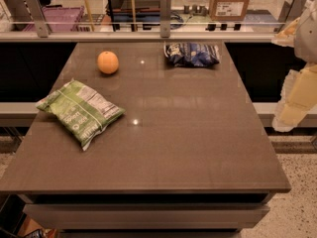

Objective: Pick blue chip bag

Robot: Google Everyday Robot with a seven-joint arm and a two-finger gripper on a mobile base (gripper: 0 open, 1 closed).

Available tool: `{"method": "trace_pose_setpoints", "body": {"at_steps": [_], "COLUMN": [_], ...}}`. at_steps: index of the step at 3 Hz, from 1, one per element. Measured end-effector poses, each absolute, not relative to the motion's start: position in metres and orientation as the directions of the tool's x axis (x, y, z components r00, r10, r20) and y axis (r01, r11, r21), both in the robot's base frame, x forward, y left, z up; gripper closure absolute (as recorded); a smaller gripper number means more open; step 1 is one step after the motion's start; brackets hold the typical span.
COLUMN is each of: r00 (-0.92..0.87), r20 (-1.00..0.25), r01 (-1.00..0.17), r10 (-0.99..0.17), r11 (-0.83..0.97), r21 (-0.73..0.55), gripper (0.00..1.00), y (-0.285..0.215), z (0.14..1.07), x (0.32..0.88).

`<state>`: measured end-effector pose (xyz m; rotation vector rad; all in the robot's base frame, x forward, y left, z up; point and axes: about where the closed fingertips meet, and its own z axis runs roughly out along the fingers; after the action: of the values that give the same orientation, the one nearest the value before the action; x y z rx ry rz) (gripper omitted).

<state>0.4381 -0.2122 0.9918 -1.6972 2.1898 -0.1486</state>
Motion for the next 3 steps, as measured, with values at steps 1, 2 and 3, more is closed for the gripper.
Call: {"method": "trace_pose_setpoints", "body": {"at_steps": [1,2,3], "r00": [-0.206,-0.176,-0.144], "r20": [-0.223,-0.286,-0.401], "r01": [-0.912,-0.904,-0.882], "r10": [-0.953,-0.942,-0.905], "r11": [0.269,0.270,0.301], "r21": [-0.308,-0.332,-0.363], "gripper": [0.00,0.00,0.00], "y": [-0.211,-0.213,-0.216], "z": [0.994,1.000,1.005], "x": [0.440,0.451,0.467]}}
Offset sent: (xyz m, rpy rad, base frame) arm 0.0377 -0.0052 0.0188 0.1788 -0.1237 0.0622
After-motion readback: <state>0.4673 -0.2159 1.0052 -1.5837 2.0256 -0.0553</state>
